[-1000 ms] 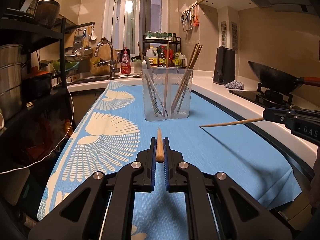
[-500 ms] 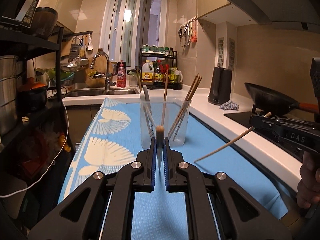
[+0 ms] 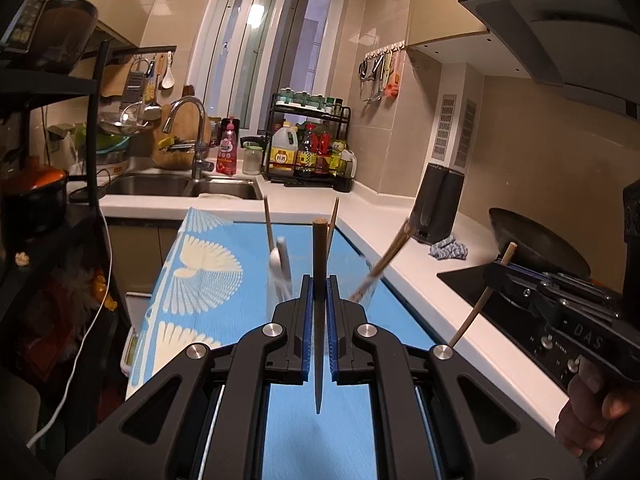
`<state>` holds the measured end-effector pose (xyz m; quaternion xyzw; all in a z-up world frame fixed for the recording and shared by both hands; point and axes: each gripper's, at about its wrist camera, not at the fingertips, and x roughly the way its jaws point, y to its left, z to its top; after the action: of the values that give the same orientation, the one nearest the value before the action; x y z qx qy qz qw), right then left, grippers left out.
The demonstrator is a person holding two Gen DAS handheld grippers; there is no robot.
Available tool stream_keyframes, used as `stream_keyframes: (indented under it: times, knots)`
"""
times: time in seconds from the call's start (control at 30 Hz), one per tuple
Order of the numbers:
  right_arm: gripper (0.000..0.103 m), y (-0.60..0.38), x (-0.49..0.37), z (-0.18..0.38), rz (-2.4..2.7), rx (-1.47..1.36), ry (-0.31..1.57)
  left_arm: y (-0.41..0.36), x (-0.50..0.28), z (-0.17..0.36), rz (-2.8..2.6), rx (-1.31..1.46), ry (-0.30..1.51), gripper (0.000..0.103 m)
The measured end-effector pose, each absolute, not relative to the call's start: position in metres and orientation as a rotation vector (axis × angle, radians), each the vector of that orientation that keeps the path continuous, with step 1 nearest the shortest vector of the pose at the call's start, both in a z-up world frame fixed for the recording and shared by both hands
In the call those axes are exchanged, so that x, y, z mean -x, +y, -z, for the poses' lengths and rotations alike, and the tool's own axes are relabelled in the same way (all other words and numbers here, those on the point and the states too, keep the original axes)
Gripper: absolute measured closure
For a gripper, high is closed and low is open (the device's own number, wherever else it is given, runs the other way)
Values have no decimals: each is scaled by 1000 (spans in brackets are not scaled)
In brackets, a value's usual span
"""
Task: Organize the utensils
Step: 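Lift both held chopsticks upright toward the clear container, then lower the chopsticks into the container and open both tools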
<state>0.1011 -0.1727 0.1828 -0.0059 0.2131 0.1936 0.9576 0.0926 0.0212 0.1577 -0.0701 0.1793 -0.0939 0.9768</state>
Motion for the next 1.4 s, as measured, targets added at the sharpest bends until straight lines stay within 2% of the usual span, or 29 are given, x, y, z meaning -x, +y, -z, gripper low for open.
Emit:
stream_keyframes:
  times: [0.23,0.43,0.77,1.0,1.03,1.07,1.1,1.13,1.17,1.2,1.23,1.3,1.4]
  knots:
    - [97,-153,-140,-248,-403,42,319,22,-134,-227,203,136,261,96]
    - [97,-138,-176,-276,-369,53,246,26,-167,-239,202,146,220,96]
    - [97,-121,-234,-213,-309,81,355,18,-227,-179,192,102,386,96]
    - [96,-130,-240,-190,-293,51,435,18,-233,-166,202,104,467,96]
    - [96,-131,-240,-189,-294,49,446,19,-231,-169,201,107,468,94]
    - [93,-131,-239,-190,-299,47,459,21,-228,-174,192,108,463,86]
    - [90,-132,-237,-191,-299,47,462,22,-225,-178,188,111,452,73]
    - [75,-133,-234,-193,-294,49,460,24,-219,-185,185,115,433,68]
    - [54,-135,-228,-198,-290,47,450,25,-215,-190,180,113,420,61]
    - [49,-138,-222,-202,-288,42,435,27,-208,-197,176,109,408,56]
    - [48,-140,-216,-206,-288,40,422,29,-200,-203,173,105,396,53]
    - [48,-145,-202,-211,-286,44,408,33,-185,-211,157,102,374,36]
    - [44,-153,-180,-212,-269,52,408,40,-160,-210,132,111,368,20]
